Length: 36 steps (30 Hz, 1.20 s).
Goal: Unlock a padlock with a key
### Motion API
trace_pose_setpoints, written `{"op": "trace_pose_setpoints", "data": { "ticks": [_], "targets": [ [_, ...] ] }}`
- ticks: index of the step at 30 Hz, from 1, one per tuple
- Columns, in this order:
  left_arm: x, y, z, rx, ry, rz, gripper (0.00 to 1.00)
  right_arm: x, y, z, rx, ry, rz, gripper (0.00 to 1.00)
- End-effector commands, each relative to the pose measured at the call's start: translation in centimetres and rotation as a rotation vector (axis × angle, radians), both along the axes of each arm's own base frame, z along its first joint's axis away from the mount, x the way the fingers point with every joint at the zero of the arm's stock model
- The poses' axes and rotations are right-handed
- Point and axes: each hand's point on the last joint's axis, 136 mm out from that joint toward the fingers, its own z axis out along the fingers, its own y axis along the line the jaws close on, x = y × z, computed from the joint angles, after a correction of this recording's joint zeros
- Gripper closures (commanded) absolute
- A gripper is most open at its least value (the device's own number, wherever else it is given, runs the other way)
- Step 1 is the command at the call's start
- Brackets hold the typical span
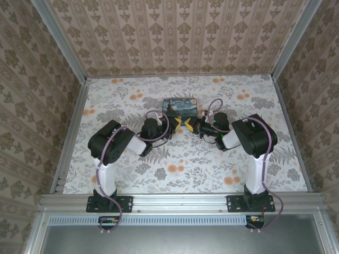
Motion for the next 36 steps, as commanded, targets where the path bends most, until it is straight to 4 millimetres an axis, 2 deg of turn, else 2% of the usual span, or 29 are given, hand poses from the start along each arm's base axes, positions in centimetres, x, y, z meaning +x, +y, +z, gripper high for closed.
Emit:
{"op": "trace_pose_setpoints", "data": {
  "ticks": [1,4,11,16,23,27,33,36],
  "targets": [
    [-5.9,-4.4,2.7,-0.096,-0.073,-0.289,1.0,-1.6,1.8,1.0,-0.011,-0.076,0.08,0.64],
    [-4.8,-3.2,1.4,-0.067,-0.068,-0.243,1.0,-2.0,0.9,0.6,-0.045,-0.079,0.067,0.47],
    [-3.3,-2.1,-0.2,-0.032,-0.069,-0.203,1.0,-5.0,-1.0,-1.2,-0.147,-0.072,0.093,0.32],
    [-3.1,-1.7,-0.5,-0.025,-0.067,-0.203,1.0,-7.3,-2.5,-1.4,-0.273,-0.098,0.119,0.31],
    [-3.0,-1.5,-1.3,-0.013,-0.059,-0.205,1.0,-8.6,-4.2,1.0,-0.509,-0.21,0.157,0.34],
    [-3.0,-1.4,-1.8,-0.006,-0.05,-0.205,1.0,-8.9,-4.4,2.3,-0.696,-0.347,0.208,0.38],
    [-3.1,-1.3,-1.8,-0.01,-0.039,-0.206,1.0,-9.5,-3.5,1.8,-1.073,-0.556,0.324,0.43],
    [-3.2,-1.2,-1.8,-0.012,-0.034,-0.205,1.0,-9.1,-3.9,1.1,-1.231,-0.626,0.326,0.45]
  ]
}}
